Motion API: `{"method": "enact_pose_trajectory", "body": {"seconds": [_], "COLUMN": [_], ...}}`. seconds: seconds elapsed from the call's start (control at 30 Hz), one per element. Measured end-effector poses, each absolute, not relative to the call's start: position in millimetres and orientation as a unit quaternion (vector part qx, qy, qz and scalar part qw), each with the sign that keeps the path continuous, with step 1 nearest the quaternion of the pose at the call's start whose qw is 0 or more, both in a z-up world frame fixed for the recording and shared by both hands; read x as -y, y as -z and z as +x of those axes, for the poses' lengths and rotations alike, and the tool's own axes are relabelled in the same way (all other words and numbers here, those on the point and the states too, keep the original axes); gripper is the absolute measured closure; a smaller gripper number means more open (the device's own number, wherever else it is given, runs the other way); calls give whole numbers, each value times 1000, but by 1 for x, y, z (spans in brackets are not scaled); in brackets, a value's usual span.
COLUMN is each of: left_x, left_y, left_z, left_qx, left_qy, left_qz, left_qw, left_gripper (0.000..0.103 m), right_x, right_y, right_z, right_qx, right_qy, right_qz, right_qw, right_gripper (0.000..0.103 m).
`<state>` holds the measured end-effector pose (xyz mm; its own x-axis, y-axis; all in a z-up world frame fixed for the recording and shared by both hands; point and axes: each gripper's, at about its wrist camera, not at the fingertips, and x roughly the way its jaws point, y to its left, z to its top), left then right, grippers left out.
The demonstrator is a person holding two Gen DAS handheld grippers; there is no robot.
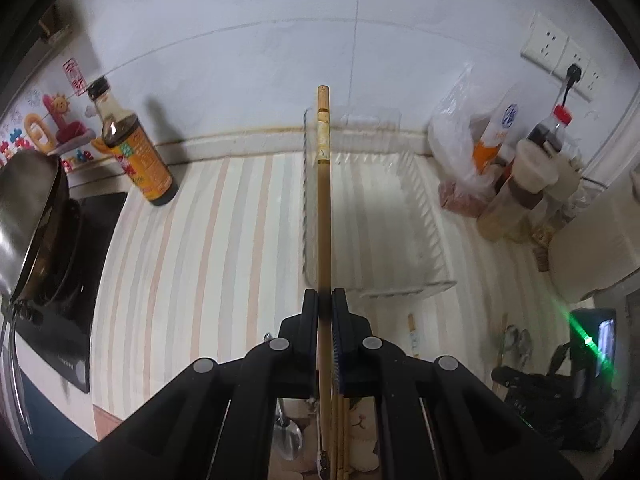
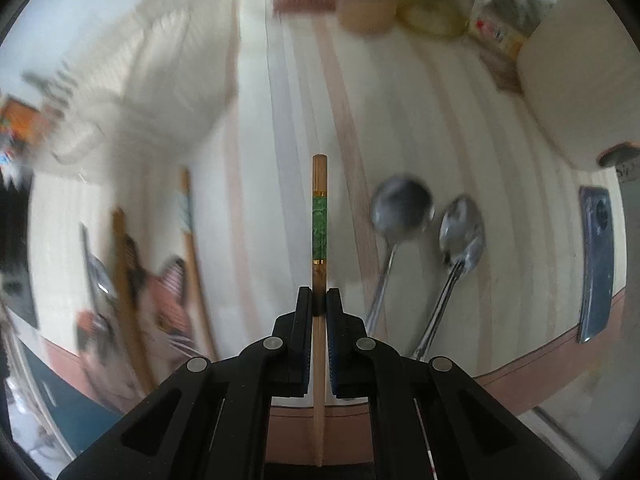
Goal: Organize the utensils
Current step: 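Carry the chopsticks over the clear basket and open both tools, then move both open tools back to the chopsticks in the cat holder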
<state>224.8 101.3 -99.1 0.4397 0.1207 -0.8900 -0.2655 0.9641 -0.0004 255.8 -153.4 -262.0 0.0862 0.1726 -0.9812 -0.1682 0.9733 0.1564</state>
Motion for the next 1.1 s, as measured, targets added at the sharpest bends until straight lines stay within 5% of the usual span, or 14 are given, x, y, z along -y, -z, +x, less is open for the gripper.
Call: {"method": "enact_pose_trajectory", "body": {"seconds": [0.4,0.83,1.0,1.1], "left_x": [-132,-158,-160,-157], "left_y": [68,137,125,108], "left_z": [305,368,351,329], "left_qx": [-521,-587,-573,-552], "left_qy": [-35,-38,-66,-97], "left_qz": [-164,-197,-177,-152], "left_qw": [837,785,798,814], "left_gripper": [99,97,92,73], "right_x": [91,5,15,32], "right_y": [101,193,184,164], "right_z": [372,472,454,425], "right_qx": [-528,-617,-610,-593], "right_qy": [-183,-191,-179,-176], "right_qz": [56,48,56,44], "right_qw": [827,762,770,785], "right_gripper": [97,95,66,54]}}
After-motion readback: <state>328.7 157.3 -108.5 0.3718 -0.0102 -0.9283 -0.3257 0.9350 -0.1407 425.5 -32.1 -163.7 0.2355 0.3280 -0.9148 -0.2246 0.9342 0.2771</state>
